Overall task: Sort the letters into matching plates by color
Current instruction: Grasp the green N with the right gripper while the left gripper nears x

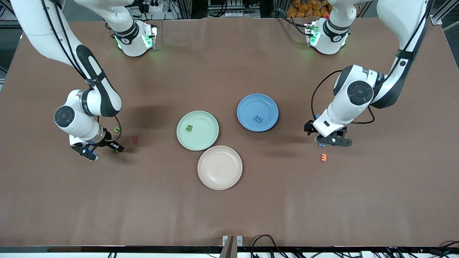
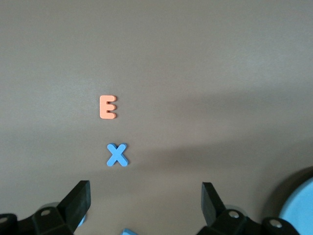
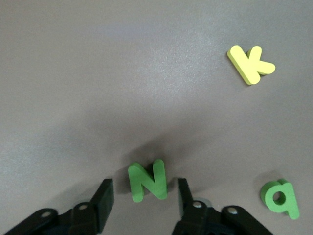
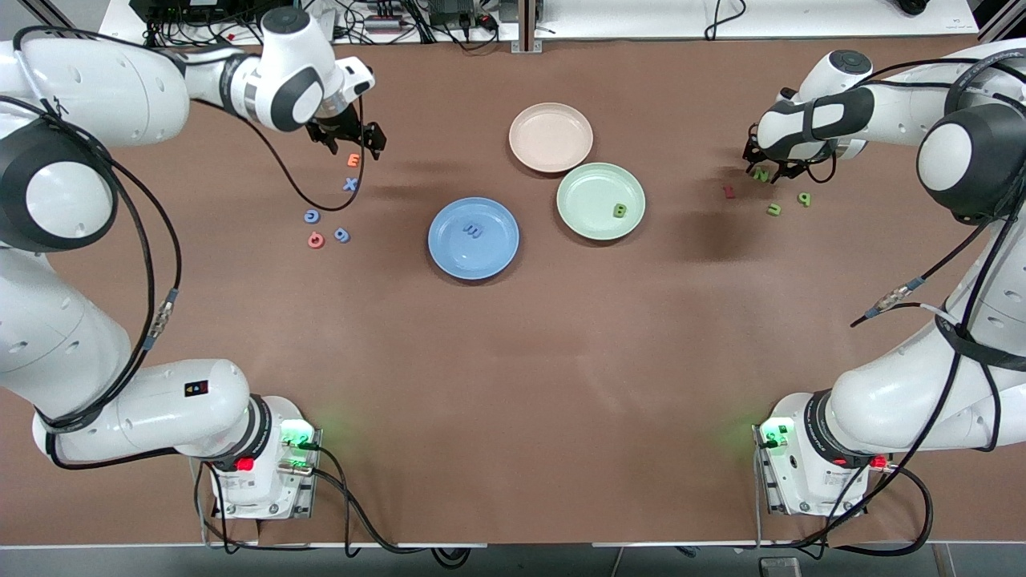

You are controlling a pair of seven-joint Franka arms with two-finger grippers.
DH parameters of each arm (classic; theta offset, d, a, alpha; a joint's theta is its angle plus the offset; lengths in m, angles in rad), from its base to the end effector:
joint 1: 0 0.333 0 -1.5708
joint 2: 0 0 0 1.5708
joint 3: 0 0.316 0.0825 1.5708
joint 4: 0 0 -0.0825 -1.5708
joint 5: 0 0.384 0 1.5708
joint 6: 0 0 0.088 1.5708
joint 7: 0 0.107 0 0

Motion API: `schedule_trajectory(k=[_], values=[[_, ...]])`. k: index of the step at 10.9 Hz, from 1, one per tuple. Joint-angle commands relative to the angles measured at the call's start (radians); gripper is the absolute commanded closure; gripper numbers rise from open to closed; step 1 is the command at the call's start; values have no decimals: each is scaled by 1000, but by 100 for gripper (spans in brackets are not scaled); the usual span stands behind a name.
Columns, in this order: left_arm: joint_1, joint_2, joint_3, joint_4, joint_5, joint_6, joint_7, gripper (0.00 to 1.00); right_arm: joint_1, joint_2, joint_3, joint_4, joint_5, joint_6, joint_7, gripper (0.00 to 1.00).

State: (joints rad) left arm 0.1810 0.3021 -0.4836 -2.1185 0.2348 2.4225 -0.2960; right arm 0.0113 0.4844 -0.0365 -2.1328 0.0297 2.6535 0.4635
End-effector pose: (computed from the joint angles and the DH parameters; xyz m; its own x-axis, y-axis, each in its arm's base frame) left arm 0.5537 -0.1669 0.2887 0.9862 -0.1581 0.0495 -0.1579 -0.9874 -0.0091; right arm 0.5755 -0.0155 0.1796 0.8720 -0.4883 0.0339 -0.4881 -0.8727 -0.0146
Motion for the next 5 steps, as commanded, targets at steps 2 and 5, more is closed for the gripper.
schedule_trajectory(k=[2, 5], values=[[61, -21, -12, -133, 20, 182, 54, 0, -21, 25, 15, -3, -19, 48, -9, 42], [64, -11, -10, -136, 20, 187, 81, 12, -21, 26, 15, -3, -19, 49, -11, 51]])
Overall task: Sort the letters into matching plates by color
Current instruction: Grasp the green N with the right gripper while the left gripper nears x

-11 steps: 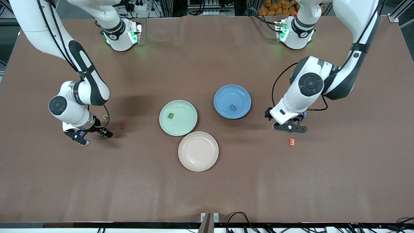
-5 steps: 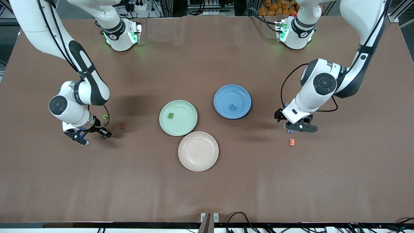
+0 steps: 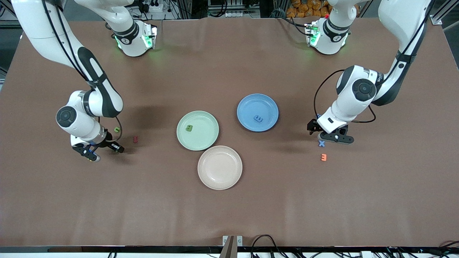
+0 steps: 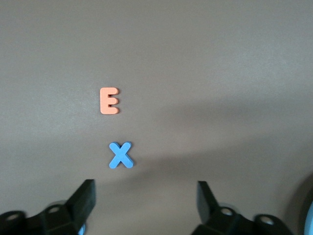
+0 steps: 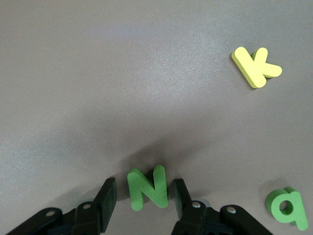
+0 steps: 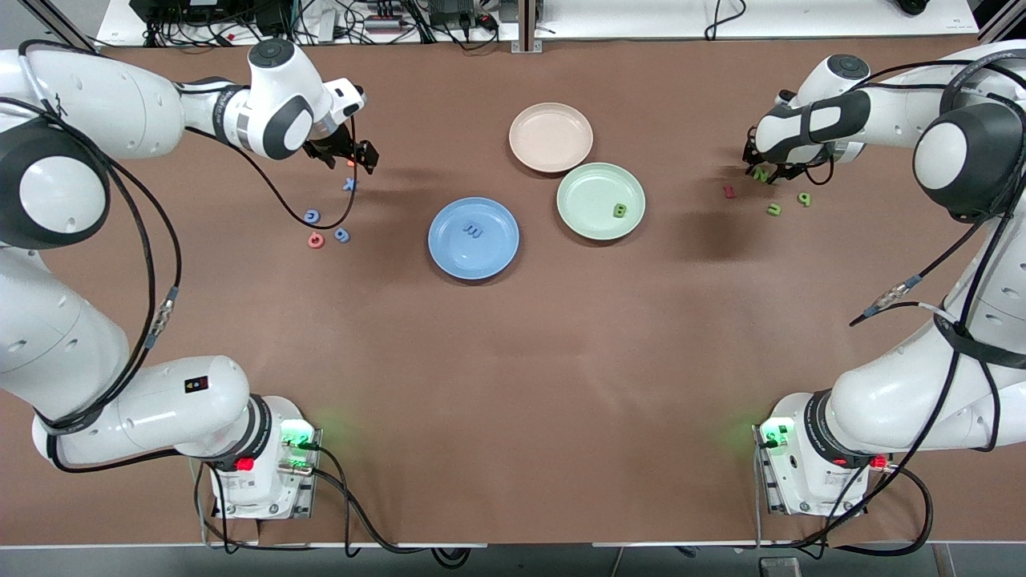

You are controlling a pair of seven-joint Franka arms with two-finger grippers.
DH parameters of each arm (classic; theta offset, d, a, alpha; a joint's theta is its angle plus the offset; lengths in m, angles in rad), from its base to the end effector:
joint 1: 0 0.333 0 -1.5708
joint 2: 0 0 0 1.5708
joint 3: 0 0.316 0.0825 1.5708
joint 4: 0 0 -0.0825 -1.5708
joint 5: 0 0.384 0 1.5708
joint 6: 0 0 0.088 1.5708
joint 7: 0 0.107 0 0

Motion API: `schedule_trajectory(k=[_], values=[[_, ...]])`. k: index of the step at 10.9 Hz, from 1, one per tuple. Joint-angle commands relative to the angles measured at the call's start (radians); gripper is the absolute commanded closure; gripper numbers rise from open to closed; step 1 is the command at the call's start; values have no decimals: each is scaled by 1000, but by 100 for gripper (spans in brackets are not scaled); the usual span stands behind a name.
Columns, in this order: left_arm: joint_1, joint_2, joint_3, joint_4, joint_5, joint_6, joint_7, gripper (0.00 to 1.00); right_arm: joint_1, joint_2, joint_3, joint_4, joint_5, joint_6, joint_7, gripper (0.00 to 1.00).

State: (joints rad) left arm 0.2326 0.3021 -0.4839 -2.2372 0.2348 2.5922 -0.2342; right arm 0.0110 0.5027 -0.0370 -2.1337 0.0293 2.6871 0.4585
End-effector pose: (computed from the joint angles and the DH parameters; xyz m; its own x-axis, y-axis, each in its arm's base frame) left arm 0.5359 -0.1423 0.2575 0.9782 -0.1838 0.0964 -0.1866 -0.9822 0.0208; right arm 0.5757 -0.0161 0.1719 0.8737 -0.4841 0.0476 -0.4837 -0.8750 -0.0194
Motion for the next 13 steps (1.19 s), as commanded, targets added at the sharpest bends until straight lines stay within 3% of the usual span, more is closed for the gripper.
schedule_trajectory(k=[1, 3, 7, 11, 13], values=[[13, 2, -8, -18, 20, 20, 19, 12, -20, 7, 15, -2, -19, 14, -6, 56], [16, 20, -5, -18, 20, 35, 19, 12, -20, 5, 15, -3, -19, 14, -6, 67], [30, 55, -5, -19, 37, 71, 24, 13, -20, 5, 15, -2, -19, 13, -6, 75], [54, 84, -5, -24, 78, 106, 24, 14, -3, -77, 22, 3, -16, -131, -3, 74], [73, 97, -5, -25, 118, 120, 26, 21, 35, -113, 28, 9, -5, -188, 14, 74]])
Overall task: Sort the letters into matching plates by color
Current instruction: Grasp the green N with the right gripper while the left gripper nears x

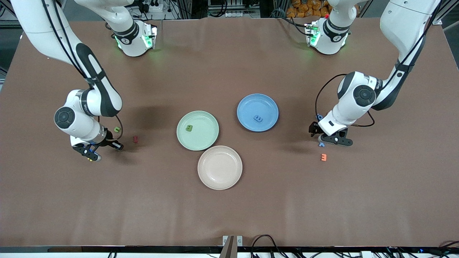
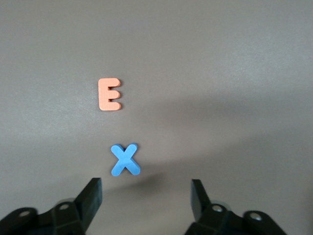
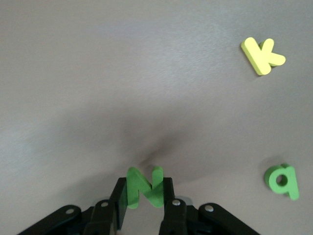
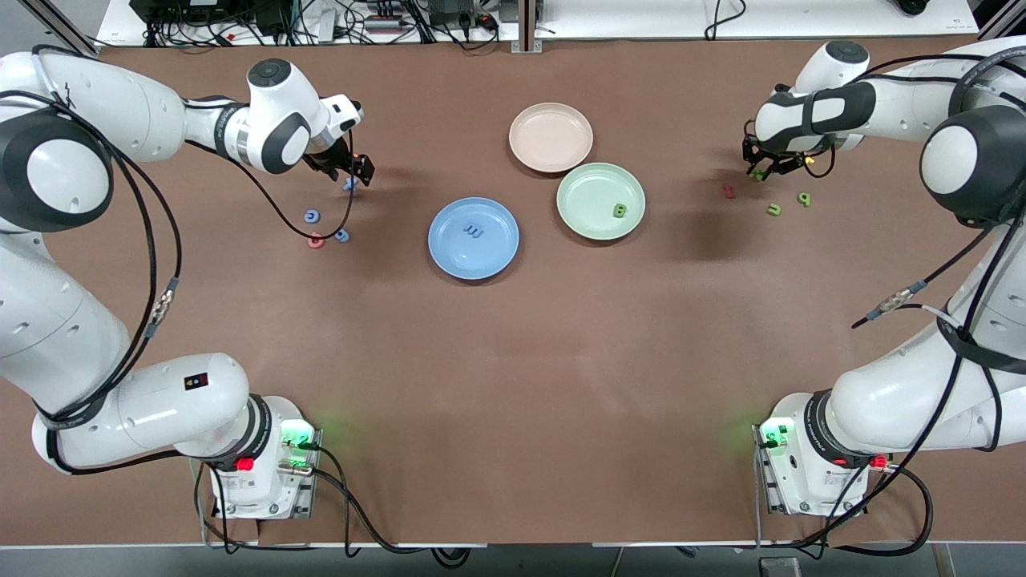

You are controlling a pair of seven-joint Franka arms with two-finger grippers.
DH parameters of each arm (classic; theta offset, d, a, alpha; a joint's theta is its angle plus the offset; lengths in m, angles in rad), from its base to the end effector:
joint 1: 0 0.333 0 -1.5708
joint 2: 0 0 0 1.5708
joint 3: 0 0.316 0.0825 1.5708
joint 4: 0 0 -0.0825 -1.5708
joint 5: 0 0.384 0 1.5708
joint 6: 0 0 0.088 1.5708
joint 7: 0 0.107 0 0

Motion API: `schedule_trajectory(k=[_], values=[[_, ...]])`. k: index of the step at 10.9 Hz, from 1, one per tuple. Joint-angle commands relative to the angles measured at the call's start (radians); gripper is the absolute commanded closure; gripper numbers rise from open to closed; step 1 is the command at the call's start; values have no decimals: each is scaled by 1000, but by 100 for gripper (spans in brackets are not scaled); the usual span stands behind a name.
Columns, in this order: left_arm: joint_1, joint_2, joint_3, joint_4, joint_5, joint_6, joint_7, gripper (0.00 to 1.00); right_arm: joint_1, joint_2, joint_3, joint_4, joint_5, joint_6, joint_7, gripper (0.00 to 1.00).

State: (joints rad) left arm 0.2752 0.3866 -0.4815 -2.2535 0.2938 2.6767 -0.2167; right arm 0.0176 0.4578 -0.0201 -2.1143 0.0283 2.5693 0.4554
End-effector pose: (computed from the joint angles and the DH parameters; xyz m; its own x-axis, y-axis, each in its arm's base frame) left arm 0.5349 -0.1246 0.2186 0.9743 -0.2042 0.0947 -0.2088 -0.9771 0.0414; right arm 0.5779 -0.0019 0.1939 0.8871 -0.4615 -0.0052 -0.4615 -0.8871 -0.0046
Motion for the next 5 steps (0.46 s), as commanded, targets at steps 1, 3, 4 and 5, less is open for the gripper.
schedule_trajectory(k=[1, 3, 4, 5], values=[[53, 30, -8, -9, 97, 60, 10, 21, 51, -80, 12, -9, -2, -93, 34, 74], [90, 63, -8, -12, 160, 103, 10, 21, 120, -97, 22, -9, -2, -124, 110, 74], [87, 64, -11, -11, 160, 103, 8, 21, 140, -97, 46, -6, -2, -126, 158, 74], [85, 75, -11, -6, 160, 103, 7, 21, 174, -97, 54, -1, -2, -126, 204, 74]])
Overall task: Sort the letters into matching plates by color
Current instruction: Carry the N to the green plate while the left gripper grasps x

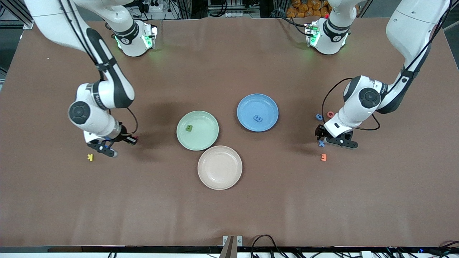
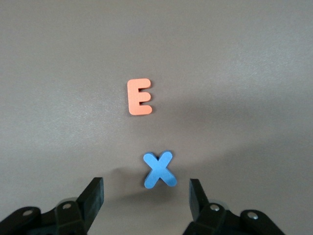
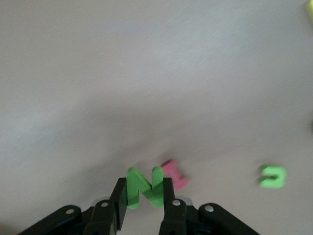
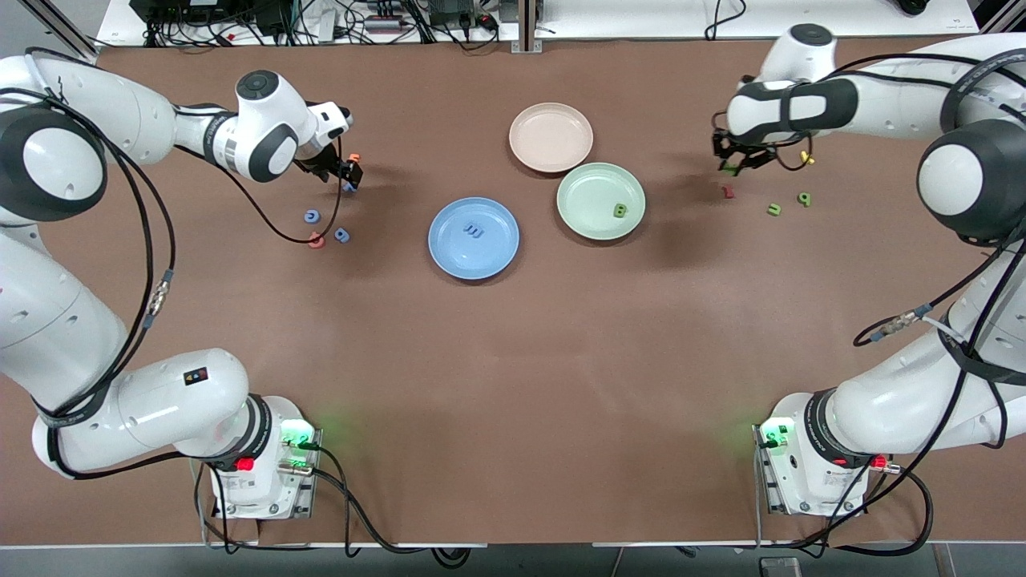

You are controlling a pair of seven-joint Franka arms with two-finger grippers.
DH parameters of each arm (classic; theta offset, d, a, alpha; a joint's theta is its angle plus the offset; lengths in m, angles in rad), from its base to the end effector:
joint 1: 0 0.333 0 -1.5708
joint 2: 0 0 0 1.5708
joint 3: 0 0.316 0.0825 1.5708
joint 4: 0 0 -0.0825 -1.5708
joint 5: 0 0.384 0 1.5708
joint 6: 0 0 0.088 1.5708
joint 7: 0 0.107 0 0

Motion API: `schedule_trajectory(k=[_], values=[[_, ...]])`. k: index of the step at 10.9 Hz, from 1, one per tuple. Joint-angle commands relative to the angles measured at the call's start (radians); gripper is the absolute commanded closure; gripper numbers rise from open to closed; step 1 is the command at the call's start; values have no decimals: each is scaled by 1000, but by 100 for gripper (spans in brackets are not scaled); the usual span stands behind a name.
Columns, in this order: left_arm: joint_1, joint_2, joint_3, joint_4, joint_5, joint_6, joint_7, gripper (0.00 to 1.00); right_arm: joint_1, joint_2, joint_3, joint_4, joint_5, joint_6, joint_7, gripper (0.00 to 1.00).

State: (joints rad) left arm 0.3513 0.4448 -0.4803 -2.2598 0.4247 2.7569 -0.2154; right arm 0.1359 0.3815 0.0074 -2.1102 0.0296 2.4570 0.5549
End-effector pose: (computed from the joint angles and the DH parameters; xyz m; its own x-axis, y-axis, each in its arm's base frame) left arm 0.5387 -0.0930 0.1965 0.9615 -0.2410 0.1318 -0.2460 -0.9690 0.0227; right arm 0.5706 0.0823 0.2298 0.9060 -0.4214 -0.0406 -0.4217 -0.9067 0.0008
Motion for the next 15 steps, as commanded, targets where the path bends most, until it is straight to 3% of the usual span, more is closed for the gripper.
schedule_trajectory(k=[1, 5, 8, 10, 13, 14, 15], values=[[9, 28, -9, 3, 29, 23, 5, 25, 103, -21, 28, 1, -3, -13, 146, 74], [6, 57, -12, 16, 29, 24, 4, 28, 224, -3, 66, 93, -2, -130, 330, 74], [6, 61, -9, 22, 29, 23, 5, 31, 313, 33, 65, 130, 9, -131, 381, 73], [8, 63, -9, 23, 29, 21, 5, 40, 349, 54, 66, 150, 12, -131, 414, 71], [8, 71, -9, 36, 29, 18, -4, 46, 367, 85, 66, 190, 13, -130, 457, 67], [8, 74, -9, 37, 29, 17, -2, 51, 369, 92, 66, 200, 13, -130, 462, 67], [9, 74, -8, 42, 29, 16, 2, 63, 369, 94, 66, 213, 30, -131, 465, 64]])
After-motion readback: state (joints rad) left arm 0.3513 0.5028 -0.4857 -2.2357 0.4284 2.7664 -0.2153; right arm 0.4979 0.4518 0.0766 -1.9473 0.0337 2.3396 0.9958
